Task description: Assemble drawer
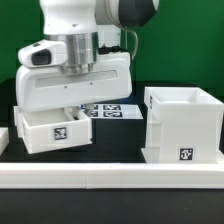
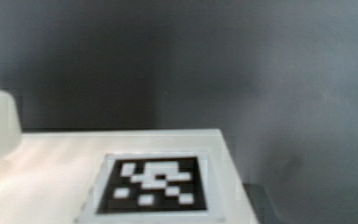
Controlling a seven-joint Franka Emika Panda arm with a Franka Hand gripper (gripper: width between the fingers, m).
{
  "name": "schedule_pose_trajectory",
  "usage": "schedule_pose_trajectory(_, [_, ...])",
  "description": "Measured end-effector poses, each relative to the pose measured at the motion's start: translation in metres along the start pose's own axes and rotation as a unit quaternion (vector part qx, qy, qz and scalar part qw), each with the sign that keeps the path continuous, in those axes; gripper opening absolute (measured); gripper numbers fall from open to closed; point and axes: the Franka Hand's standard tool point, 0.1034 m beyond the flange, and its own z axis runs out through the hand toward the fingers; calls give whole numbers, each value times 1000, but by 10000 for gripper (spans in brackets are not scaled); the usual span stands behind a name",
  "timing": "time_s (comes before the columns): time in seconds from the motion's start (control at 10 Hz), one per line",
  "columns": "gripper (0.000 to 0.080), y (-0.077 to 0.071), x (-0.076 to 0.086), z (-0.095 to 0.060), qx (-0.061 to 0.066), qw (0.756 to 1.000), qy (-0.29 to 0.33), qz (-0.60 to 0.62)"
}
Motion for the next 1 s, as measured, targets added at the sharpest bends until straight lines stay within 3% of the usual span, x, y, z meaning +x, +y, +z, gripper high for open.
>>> schedule_pose_trajectory(0.1, [41,-2,0,1,0,999,-2,-33])
schedule_pose_trajectory(0.3, [41,-10,-6,6,-17,996,3,-88])
schedule_pose_trajectory(0.7, [41,-5,-10,8,-18,979,-5,-202])
schedule_pose_trajectory(0.8, [41,-4,-10,8,-20,971,-8,-238])
schedule_pose_trajectory(0.9, [41,-4,-7,8,-34,949,-10,-315])
schedule_pose_trajectory(1.0, [41,-7,-5,8,-39,930,-17,-365])
